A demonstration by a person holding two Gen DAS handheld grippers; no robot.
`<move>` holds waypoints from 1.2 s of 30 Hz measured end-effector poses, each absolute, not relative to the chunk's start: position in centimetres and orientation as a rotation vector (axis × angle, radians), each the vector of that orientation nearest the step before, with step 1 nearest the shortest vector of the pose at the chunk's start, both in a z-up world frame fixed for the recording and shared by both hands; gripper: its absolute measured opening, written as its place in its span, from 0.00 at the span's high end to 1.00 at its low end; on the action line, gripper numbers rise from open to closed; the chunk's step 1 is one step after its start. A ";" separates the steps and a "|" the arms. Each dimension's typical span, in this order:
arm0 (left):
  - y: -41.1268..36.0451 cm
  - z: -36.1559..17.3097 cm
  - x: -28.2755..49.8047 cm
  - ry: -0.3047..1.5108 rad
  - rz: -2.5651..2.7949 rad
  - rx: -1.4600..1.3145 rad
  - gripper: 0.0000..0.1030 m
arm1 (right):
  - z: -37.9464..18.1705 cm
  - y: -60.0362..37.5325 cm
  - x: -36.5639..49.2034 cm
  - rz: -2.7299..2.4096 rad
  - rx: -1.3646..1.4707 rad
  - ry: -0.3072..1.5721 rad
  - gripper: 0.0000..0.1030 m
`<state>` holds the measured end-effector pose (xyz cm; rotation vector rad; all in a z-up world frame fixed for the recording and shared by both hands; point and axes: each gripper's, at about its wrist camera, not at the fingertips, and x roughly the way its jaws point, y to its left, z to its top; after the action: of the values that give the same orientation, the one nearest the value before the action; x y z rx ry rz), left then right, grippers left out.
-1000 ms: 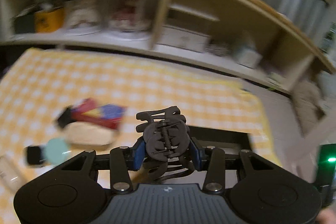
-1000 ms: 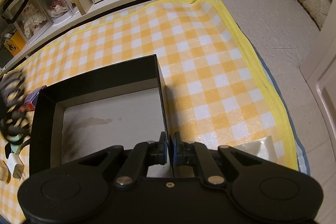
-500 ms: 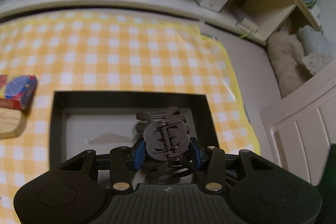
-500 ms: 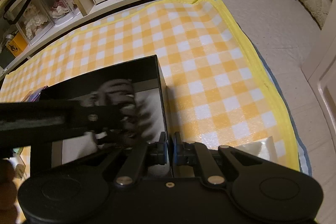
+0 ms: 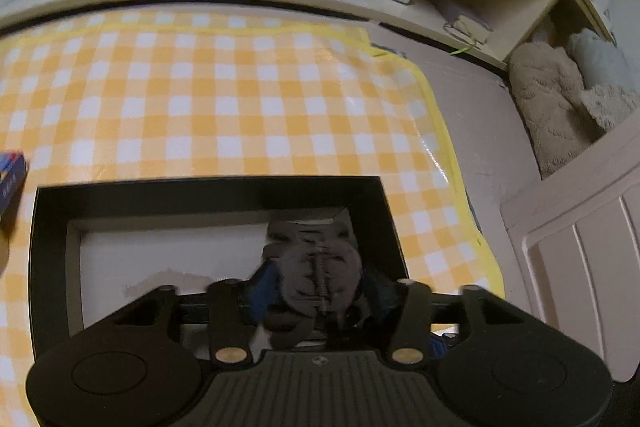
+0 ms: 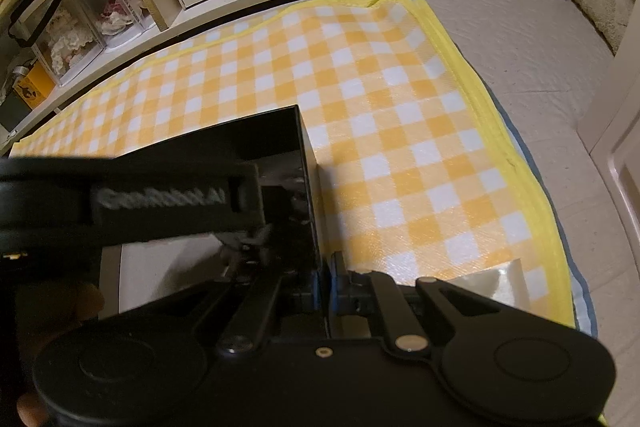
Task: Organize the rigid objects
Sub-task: 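Carry the clip into the black box and open the left gripper, then move the left gripper to the red-and-blue card box and grasp it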
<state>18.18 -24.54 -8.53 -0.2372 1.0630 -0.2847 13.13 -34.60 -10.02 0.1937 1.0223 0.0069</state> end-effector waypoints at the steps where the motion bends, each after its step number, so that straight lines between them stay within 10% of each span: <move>1: -24.3 -8.5 18.1 1.062 -0.277 -0.250 0.40 | -10.0 -34.6 13.2 0.007 0.194 1.022 0.93; 19: -20.7 -3.2 12.5 0.949 -0.340 -0.157 0.00 | -10.0 -34.7 13.1 0.010 0.203 1.022 0.93; 36: -17.6 0.1 7.0 0.828 -0.323 -0.045 0.00 | -9.9 -34.7 13.0 0.011 0.209 1.022 0.93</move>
<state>7.05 -17.59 0.14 -0.0452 0.8282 -0.3225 13.04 -34.72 -9.94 0.2091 1.0224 0.0111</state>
